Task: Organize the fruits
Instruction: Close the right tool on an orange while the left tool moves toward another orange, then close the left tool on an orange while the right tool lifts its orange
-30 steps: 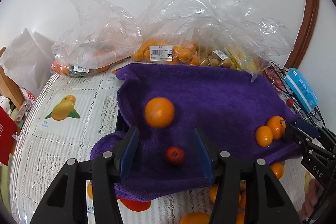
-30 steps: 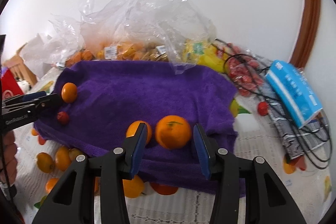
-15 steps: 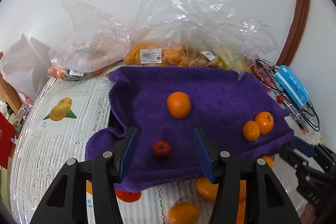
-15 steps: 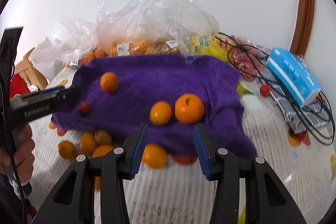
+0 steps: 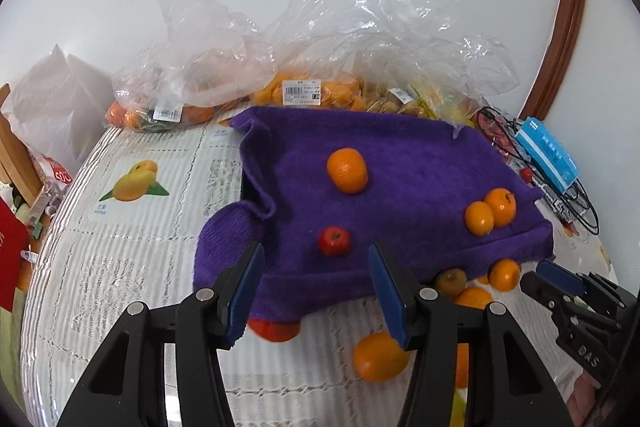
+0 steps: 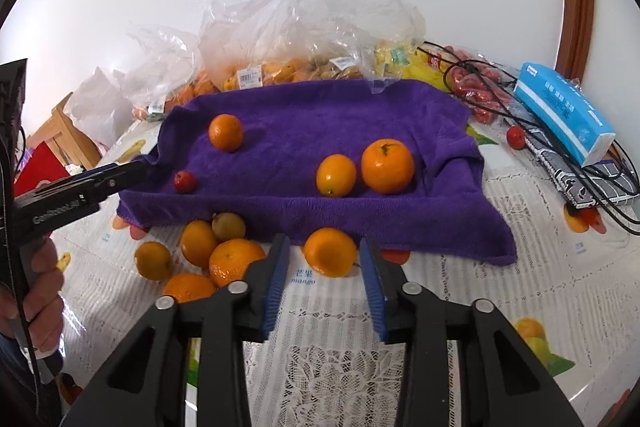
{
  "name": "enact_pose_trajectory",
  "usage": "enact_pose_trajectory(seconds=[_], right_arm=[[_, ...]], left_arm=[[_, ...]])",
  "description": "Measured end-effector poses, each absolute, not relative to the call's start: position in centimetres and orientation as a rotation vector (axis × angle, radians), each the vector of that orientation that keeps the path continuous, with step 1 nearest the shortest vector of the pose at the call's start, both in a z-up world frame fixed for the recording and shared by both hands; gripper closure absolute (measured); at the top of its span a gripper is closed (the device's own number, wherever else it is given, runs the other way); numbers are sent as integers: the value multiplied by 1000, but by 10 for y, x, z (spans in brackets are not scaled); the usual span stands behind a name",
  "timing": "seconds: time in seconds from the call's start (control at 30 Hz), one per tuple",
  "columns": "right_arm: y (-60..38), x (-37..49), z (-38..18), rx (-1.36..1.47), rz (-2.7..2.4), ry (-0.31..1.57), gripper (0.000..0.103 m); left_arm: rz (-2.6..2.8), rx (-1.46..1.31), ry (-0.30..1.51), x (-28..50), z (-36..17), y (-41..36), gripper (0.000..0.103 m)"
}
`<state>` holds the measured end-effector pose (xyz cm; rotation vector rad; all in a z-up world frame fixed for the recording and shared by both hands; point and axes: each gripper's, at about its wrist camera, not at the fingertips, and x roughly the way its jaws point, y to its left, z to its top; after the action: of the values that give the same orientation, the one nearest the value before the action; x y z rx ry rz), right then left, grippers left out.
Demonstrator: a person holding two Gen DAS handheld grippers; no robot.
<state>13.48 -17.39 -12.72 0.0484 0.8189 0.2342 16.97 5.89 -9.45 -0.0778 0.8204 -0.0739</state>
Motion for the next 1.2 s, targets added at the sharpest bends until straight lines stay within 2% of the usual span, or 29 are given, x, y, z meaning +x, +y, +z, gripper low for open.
enact_pose_trajectory(seconds=[0.63,1.2], right_arm=[[-160,165,-160,-6,214,917,68],[-198,136,-137,45,213,785,69]], left_arm=[[-108,-99,856,169,-103,64,51],[-250,-70,949,148,-134,33,51]])
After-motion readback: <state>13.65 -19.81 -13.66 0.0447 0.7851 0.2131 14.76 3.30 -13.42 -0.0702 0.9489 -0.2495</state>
